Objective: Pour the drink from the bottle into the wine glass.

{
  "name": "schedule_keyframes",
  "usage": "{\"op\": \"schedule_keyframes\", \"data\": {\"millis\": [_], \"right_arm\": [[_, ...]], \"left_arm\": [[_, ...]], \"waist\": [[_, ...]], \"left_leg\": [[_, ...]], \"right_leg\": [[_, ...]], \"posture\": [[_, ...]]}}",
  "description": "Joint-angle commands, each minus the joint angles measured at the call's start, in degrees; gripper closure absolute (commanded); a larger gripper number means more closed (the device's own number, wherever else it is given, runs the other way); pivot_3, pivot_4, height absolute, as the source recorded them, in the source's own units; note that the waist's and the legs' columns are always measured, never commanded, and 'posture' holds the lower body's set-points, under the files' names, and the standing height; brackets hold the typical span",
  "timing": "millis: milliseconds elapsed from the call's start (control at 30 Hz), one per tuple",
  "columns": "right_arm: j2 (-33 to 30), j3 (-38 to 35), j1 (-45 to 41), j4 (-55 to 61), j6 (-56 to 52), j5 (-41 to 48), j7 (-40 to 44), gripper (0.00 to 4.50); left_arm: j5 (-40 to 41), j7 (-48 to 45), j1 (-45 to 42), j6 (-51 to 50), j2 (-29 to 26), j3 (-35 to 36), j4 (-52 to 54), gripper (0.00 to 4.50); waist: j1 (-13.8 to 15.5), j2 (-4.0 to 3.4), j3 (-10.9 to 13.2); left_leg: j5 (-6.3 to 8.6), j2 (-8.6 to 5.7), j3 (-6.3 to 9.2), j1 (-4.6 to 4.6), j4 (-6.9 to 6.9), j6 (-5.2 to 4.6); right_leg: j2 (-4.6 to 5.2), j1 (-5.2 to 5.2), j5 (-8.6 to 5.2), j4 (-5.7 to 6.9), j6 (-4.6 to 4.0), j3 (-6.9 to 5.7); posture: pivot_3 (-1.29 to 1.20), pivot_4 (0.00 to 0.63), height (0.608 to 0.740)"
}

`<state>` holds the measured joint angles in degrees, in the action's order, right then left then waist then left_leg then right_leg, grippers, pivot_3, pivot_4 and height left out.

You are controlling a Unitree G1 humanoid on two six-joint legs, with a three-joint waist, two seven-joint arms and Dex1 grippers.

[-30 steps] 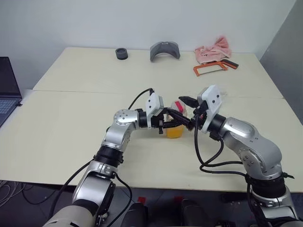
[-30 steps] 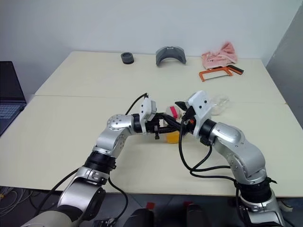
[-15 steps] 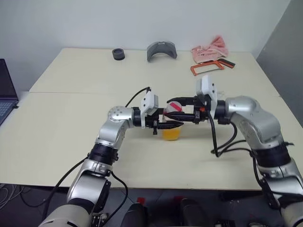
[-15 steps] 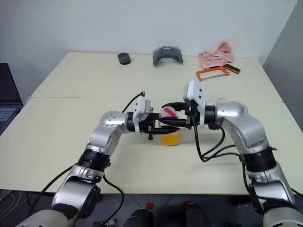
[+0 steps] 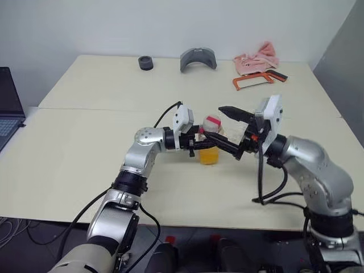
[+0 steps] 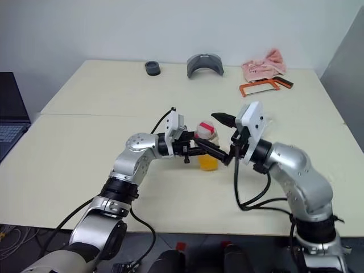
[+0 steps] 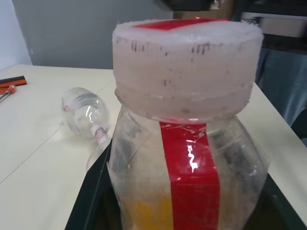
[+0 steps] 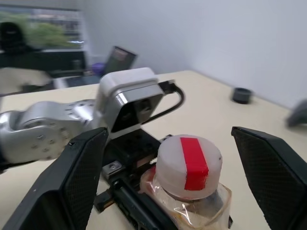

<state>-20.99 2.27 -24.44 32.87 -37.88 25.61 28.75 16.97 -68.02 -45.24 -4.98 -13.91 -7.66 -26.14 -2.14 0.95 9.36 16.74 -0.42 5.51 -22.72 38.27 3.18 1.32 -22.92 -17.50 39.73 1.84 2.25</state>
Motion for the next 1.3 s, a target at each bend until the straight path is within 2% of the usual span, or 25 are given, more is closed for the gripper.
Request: {"op": "schedule_keyframes", "data": {"millis": [33, 167, 400, 500, 700, 767, 867, 967, 1033, 1133, 1200, 1300], "right_arm": [[2.85, 2.51, 0.08, 2.06, 1.49, -7.27, -9.14, 0.06], [5.1, 5.78, 0.64, 1.81, 2.32, -10.92, -12.06, 0.06], [8.47, 6.61, 1.29, 1.37, 2.39, -12.26, -14.42, 0.06], [9.47, 6.61, 1.47, 1.2, 2.42, -12.13, -14.51, 0.66], [9.47, 6.76, 1.51, 0.51, 1.84, -10.44, -12.03, 2.68], [8.36, 6.82, 0.97, -0.49, 2.35, -9.26, -9.25, 2.67], [3.38, 6.99, -1.24, -4.35, 5.96, -5.37, 2.86, 2.67], [-7.51, 6.77, -11.16, -15.89, 5.53, 0.77, 25.77, 2.67], [-10.9, 6.96, -16.51, -21.99, 3.55, 2.94, 32.32, 2.67], [-12.77, 6.96, -17.95, -23.5, 2.15, 4.15, 35.14, 2.67], [-11.75, 4.49, -15.95, -21.77, 2.67, 4.37, 31.78, 2.67], [-9.52, 0.14, -12.14, -17.49, 4.34, 3.66, 24.57, 1.68]], "left_arm": [[-0.02, 0.16, -2.6, 2.53, 0.51, 0.95, -0.57, 2.72], [-0.7, -0.67, -3.5, 4.08, 0.7, 0.5, -2.37, 2.72], [-1.47, -0.85, -4.17, 5.72, 1.15, 0.53, -4.01, 2.72], [-1.51, -0.85, -4.13, 5.94, 1.16, 0.56, -4.18, 2.72], [-1.2, -1.02, -4.18, 5.57, 0.99, 0.88, -3.89, 2.72], [-0.8, -1.4, -4.39, 5.07, 0.96, 1.09, -3.83, 2.72], [-0.2, -3.8, -4.67, 4.22, 0.59, 0.74, -3.28, 2.73], [0.25, -9.47, -4.5, 3.48, -0.93, -0.93, -0.7, 2.73], [-0.02, -10.87, -4.68, 4.0, -1.37, -1.35, -0.51, 2.73], [-0.26, -9.57, -4.96, 4.04, -0.78, -0.45, -0.97, 2.73], [-0.42, -7.1, -5.23, 3.98, -0.07, 0.7, -1.84, 2.73], [-0.71, -4.13, -5.01, 3.79, 0.59, 1.69, -2.48, 2.73]], "waist": [[0.01, 0.0, 0.0], [-0.02, 0.0, 0.0], [-0.16, 0.0, 0.0], [-0.24, 0.0, 0.0], [-0.34, 0.0, 0.0], [-0.43, 0.0, 0.0], [-0.52, 0.0, 0.0], [-0.92, -0.13, 0.09], [-1.09, -0.14, 0.1], [-1.1, -0.14, 0.09], [-1.01, -0.14, 0.1], [-0.93, -0.13, 0.1]], "left_leg": [[-0.01, -0.01, 0.0, 0.0, 0.09, -0.01], [-0.02, -0.03, -0.02, -0.01, 0.28, -0.03], [-0.02, -0.02, 0.0, -0.14, 0.44, -0.03], [-0.01, -0.02, 0.01, -0.14, 0.45, -0.04], [0.01, -0.03, 0.0, -0.14, 0.45, -0.08], [0.01, -0.02, 0.0, -0.14, 0.45, -0.08], [0.05, -0.05, -0.03, -0.14, 0.46, -0.14], [0.07, -0.09, -0.1, -0.13, 0.5, -0.18], [0.09, -0.14, -0.16, -0.08, 0.49, -0.24], [0.09, -0.04, -0.02, -0.07, 0.47, -0.25], [0.08, 0.01, 0.06, -0.17, 0.47, -0.24], [0.05, 0.01, 0.02, -0.25, 0.51, -0.17]], "right_leg": [[-0.01, -0.03, 0.0, 0.15, 0.0, 0.0], [-0.09, -0.06, 0.0, 0.28, 0.0, 0.03], [-0.11, -0.14, 0.0, 0.34, 0.0, 0.02], [-0.11, -0.14, 0.0, 0.35, 0.0, 0.02], [-0.11, -0.15, 0.0, 0.36, 0.0, 0.03], [-0.11, -0.15, 0.0, 0.37, 0.0, 0.02], [-0.11, -0.15, 0.0, 0.36, 0.0, 0.04], [-0.15, -0.13, 0.0, 0.36, 0.0, 0.04], [-0.17, -0.08, 0.02, 0.34, 0.03, 0.03], [-0.28, -0.06, 0.0, 0.32, -0.01, -0.09], [-0.22, -0.14, -0.01, 0.38, -0.03, -0.1], [-0.01, -0.18, -0.01, 0.38, -0.02, -0.01]], "posture": [[0.0, 0.15, 0.74], [0.0, 0.15, 0.74], [0.0, 0.15, 0.74], [0.0, 0.15, 0.74], [0.0, 0.15, 0.74], [0.0, 0.15, 0.74], [0.0, 0.15, 0.74], [0.0, 0.15, 0.74], [0.0, 0.15, 0.74], [0.0, 0.15, 0.74], [0.0, 0.15, 0.74], [0.0, 0.15, 0.74]]}}
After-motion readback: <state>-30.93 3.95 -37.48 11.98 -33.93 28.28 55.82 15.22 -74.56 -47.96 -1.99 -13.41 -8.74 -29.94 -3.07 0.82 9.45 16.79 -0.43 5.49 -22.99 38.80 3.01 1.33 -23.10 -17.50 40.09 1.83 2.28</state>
